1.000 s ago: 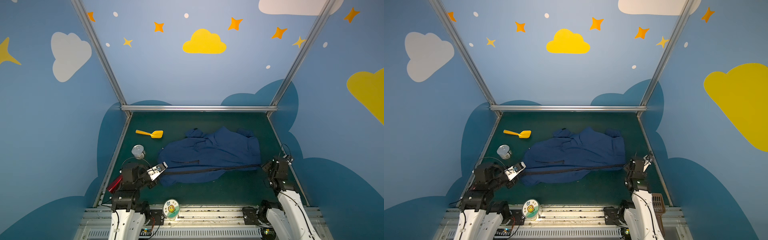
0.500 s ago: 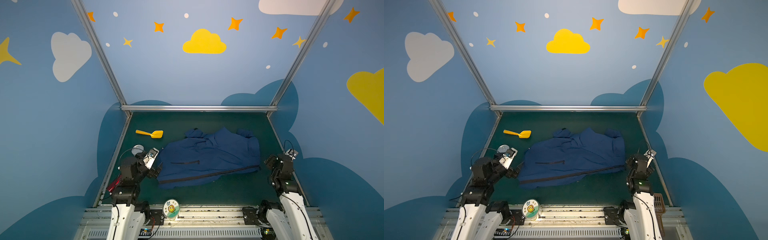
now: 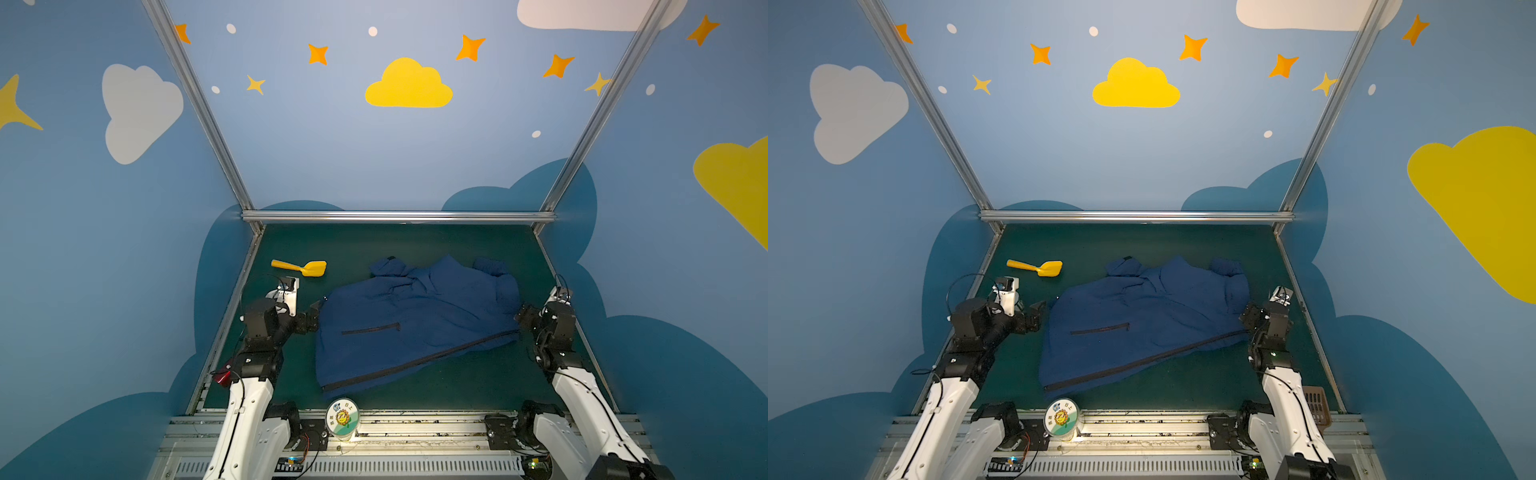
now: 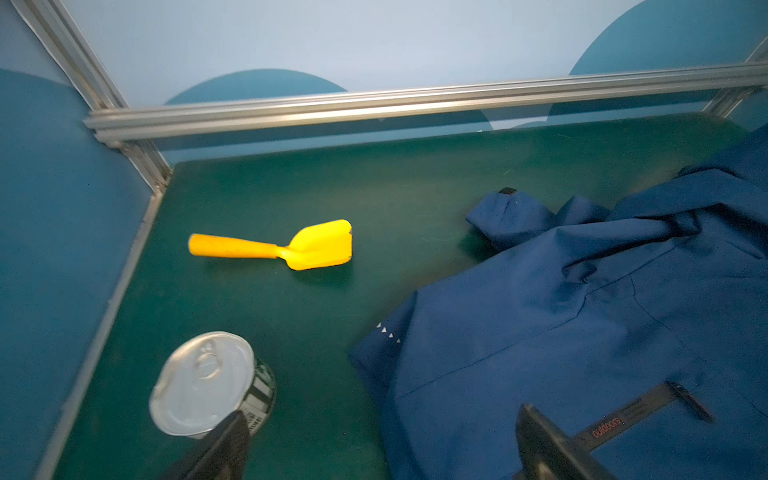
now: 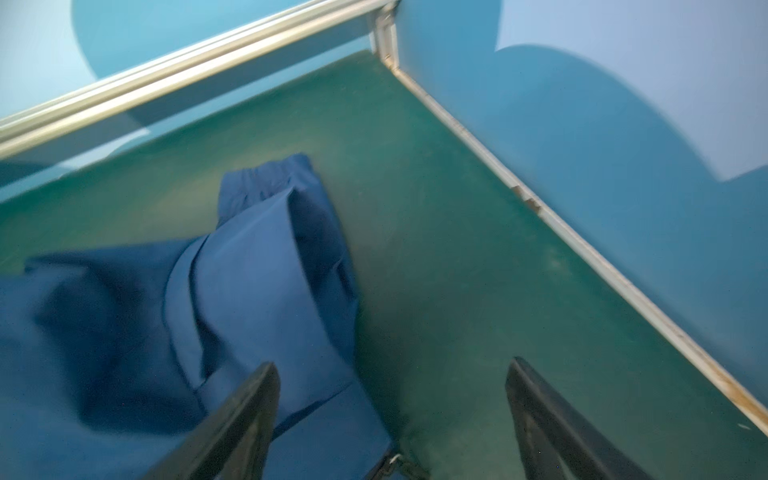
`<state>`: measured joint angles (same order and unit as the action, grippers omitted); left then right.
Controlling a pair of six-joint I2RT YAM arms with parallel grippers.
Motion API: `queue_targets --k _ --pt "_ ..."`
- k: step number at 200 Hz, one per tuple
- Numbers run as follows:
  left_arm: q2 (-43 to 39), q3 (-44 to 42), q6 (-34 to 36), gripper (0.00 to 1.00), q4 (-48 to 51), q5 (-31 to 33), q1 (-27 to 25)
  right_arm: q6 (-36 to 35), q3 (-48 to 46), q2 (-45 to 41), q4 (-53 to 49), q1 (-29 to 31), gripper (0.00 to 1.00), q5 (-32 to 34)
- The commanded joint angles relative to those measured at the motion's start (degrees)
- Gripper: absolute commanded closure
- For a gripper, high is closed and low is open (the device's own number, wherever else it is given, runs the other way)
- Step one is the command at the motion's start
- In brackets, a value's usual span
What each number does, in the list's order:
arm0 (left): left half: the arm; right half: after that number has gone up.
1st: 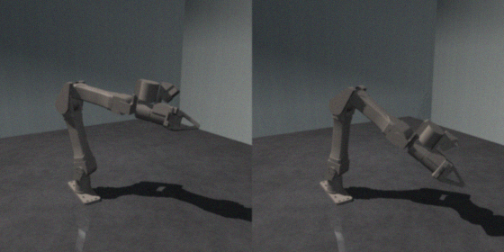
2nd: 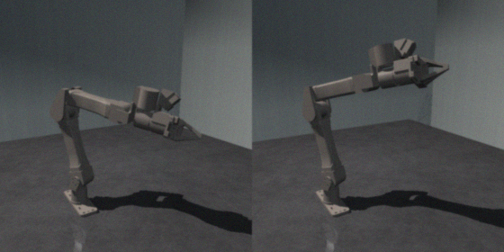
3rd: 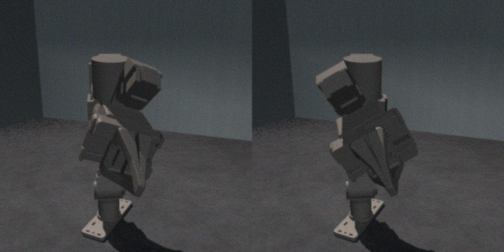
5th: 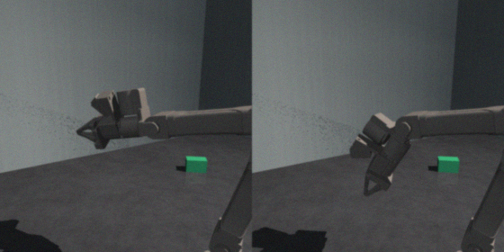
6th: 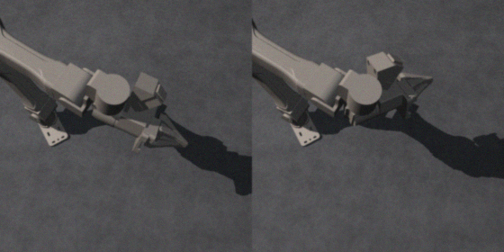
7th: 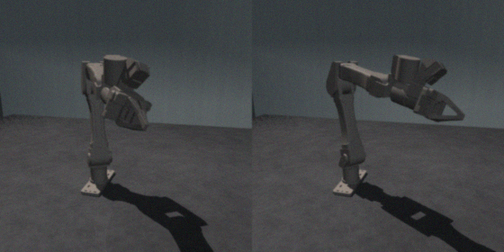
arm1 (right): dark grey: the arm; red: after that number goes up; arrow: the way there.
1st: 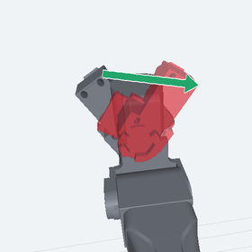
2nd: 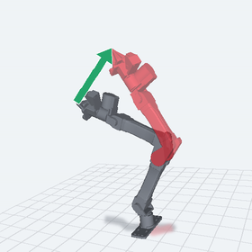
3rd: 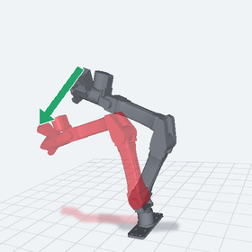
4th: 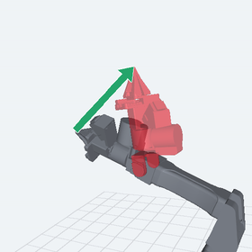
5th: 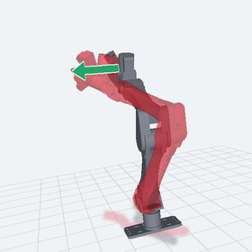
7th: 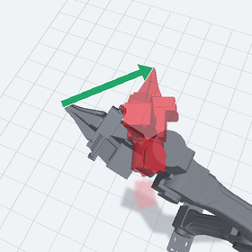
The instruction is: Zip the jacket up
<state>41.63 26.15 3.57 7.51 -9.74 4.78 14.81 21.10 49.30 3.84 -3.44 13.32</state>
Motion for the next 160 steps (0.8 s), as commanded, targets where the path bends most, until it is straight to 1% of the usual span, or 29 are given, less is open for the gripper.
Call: queue_targets --k 1,31,50,78,101,125,132,143,160 --pt "1.14 -4.45 -4.63 0.01 -9.64 -1.58 0.17 -2.62 -1.81 2.06 9.53 2.22 0.14 -3.13" --pt "4.12 -7.17 -4.99 0.01 -15.41 -0.97 0.15 -7.34 -4.75 4.84 17.59 6.18 0.14 -2.29" --pt "6.62 -7.73 -5.86 0.01 -17.96 2.24 0.15 -9.5 -6.4 7.29 24.3 7.33 0.14 -2.55" --pt "11.89 -8.74 -6.96 0.01 -24.51 6.72 0.15 -12.36 -6.47 15.72 34.7 7.5 0.14 -1.24" --pt "16.6 -9.41 -7.61 0.01 -29.52 8.5 0.17 -12.86 -5.06 23.72 41.83 7.64 0.14 -2.65" --pt "21.83 -9.99 -9.47 0.01 -36.26 7.58 0.15 -14.89 -3.26 29.43 46.16 8.33 0.14 -3.17" --pt "23.36 -9.51 -8.83 0.01 -37.49 7.37 0.15 -14.96 -3.16 31.03 46.76 8.34 0.14 -3.72" --pt "26.45 -9.09 -8.71 0.01 -41.34 7.61 0.11 -15.48 -4.23 33.7 51.34 8.36 0.13 -4.77" --pt "31.27 -6.9 -8.14 0.01 -44.23 8.0 0.16 -16.28 -5.56 37.5 57.14 8.61 0.13 -5.43"
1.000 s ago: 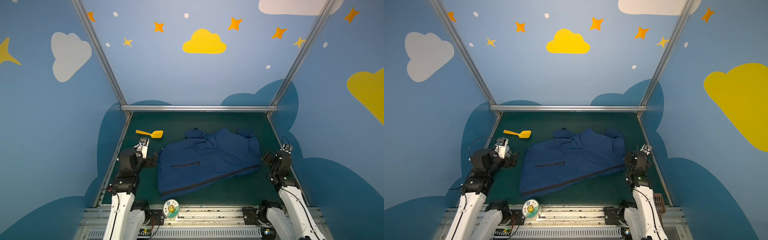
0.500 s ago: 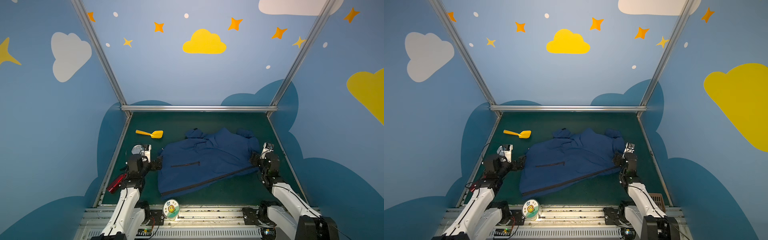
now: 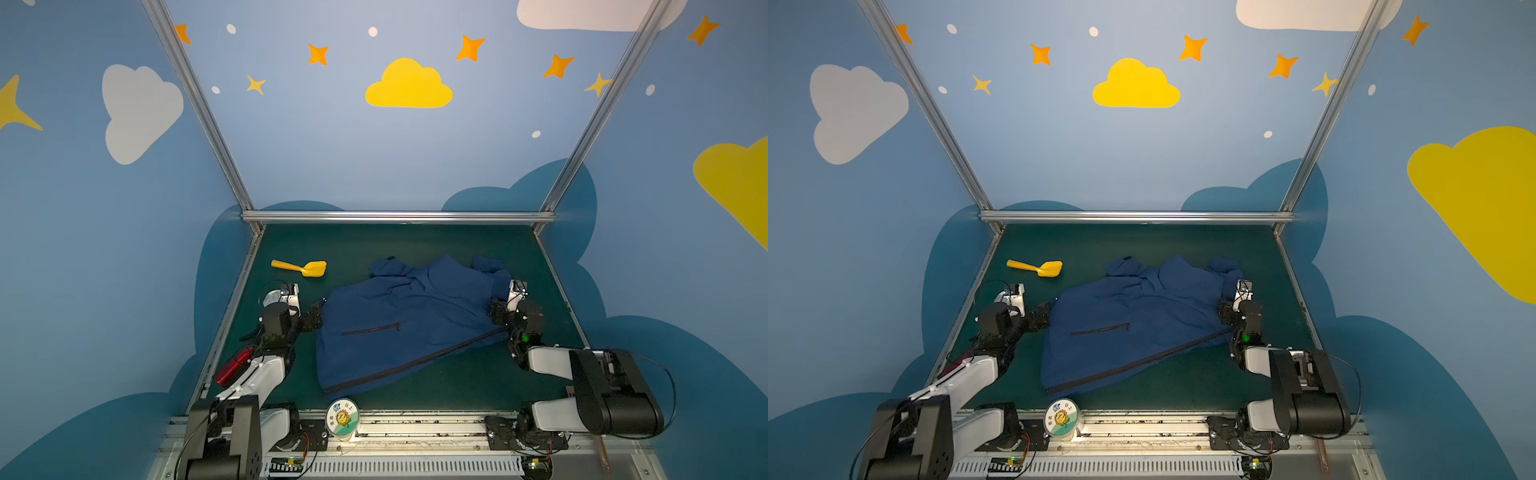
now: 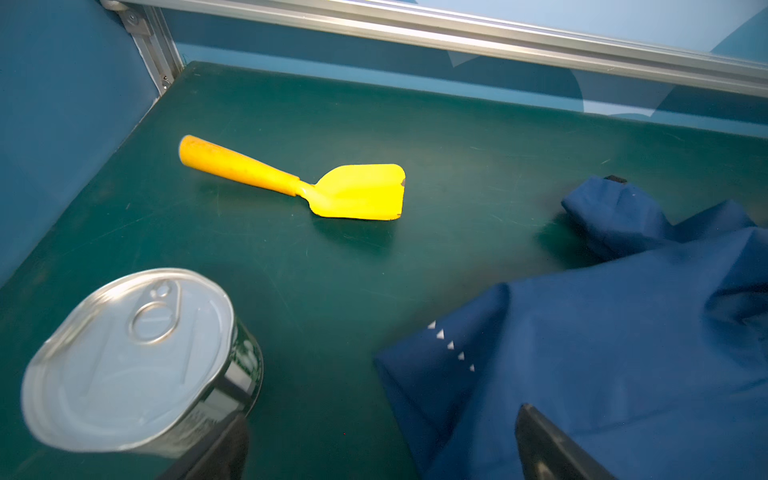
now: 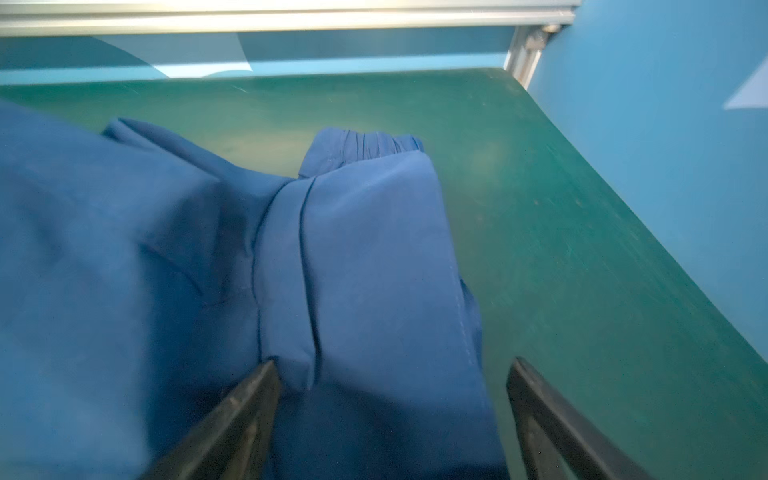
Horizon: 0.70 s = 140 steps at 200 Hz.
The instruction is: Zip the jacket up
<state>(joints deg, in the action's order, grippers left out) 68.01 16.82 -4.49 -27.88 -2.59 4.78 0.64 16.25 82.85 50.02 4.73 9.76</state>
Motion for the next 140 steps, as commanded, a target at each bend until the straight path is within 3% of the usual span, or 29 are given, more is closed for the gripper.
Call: queue_targets --k 1,29,56,83,140 --pt "5.14 2.56 -0.03 0.01 -9.07 0.8 0.2 -2.17 -0.75 4.1 11.14 0.45 0.13 -1.86" --pt "13.35 5.25 0.64 0.01 -14.19 -0.96 0.32 -3.46 1.46 4.11 6.98 1.55 0.13 -2.03" --pt "21.65 5.14 3.41 0.01 -23.22 -8.35 0.32 -3.19 2.86 4.47 4.84 1.43 0.13 -1.59" --pt "19.87 6.48 3.81 0.01 -17.54 -7.78 0.03 -2.79 4.42 4.71 2.24 0.9 0.13 -2.39" --pt "20.15 6.47 3.85 0.01 -17.9 -7.17 -0.18 -1.62 5.92 4.6 -1.05 -1.22 0.13 -6.6"
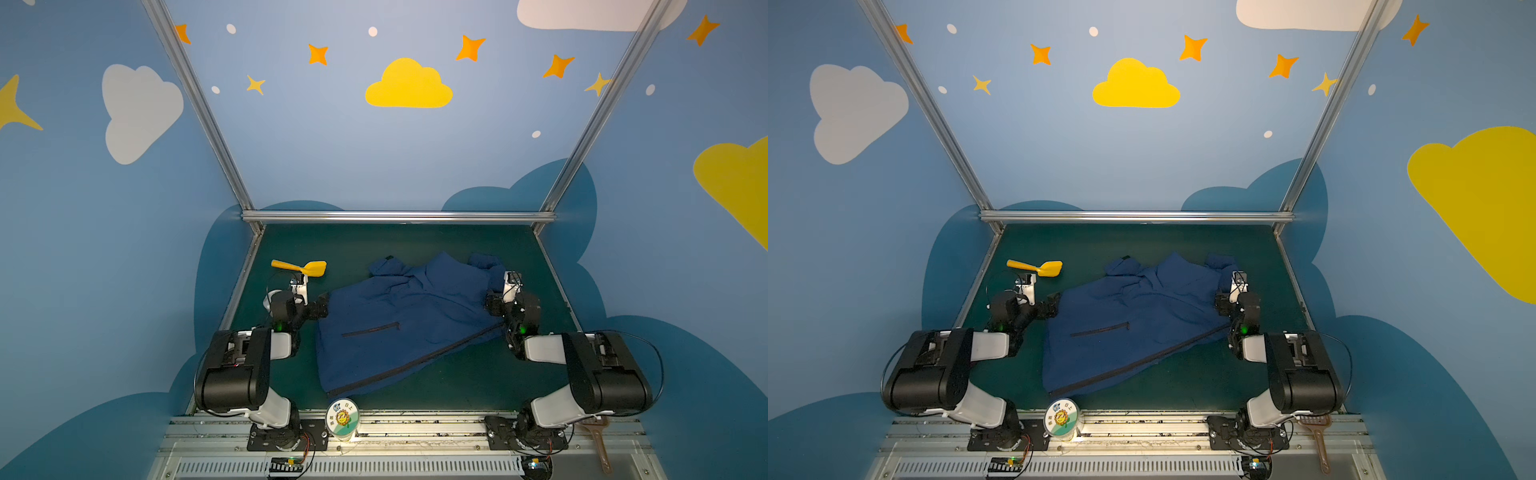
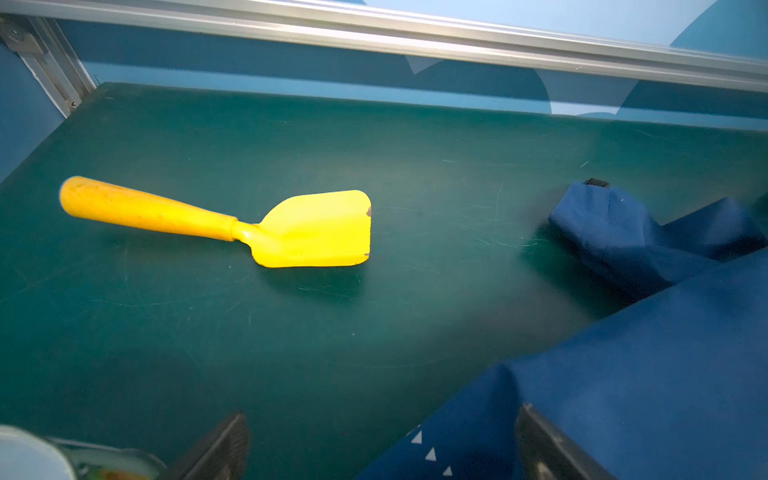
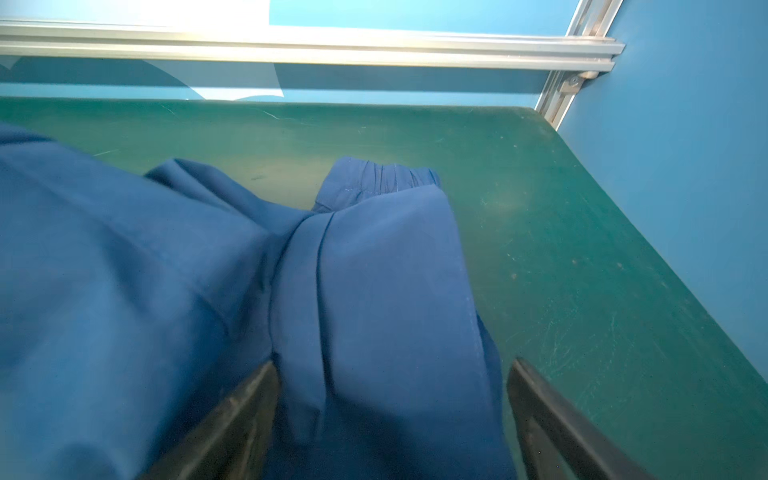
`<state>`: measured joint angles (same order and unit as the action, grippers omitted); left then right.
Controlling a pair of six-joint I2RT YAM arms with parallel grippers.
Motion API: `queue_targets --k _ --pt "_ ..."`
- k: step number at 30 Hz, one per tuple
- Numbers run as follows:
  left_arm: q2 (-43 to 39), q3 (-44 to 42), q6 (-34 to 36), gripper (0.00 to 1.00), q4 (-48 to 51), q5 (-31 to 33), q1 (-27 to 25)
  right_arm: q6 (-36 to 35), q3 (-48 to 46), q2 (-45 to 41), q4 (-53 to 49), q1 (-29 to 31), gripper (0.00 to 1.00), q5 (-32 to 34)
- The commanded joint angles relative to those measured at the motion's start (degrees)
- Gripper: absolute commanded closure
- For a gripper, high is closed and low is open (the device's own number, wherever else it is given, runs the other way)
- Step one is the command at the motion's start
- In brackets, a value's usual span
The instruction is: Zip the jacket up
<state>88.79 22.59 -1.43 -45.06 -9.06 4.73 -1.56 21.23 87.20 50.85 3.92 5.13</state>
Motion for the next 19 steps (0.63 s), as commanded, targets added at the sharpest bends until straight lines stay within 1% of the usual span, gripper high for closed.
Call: queue_targets --k 1,15,17,19 --pt "-0.64 0.7 0.76 0.01 -0.69 -0.7 -0.1 0.59 0.92 0.25 -1.89 -0.36 0.13 -1.96" --pt "-0.67 0.73 0.78 0.01 -0.72 -0.28 -0.34 0.77 1.6 0.52 -2.82 -0.89 0.13 -3.12" --pt "-0.64 0.79 0.86 0.01 -0.61 -0.01 -0.49 1.21 1.88 0.46 -3.31 -1.72 0.13 -4.93" --pt "-0.68 0.72 0.9 0.01 -0.72 0.49 -0.68 1.12 1.55 0.34 -2.86 -1.68 0.13 -4.78"
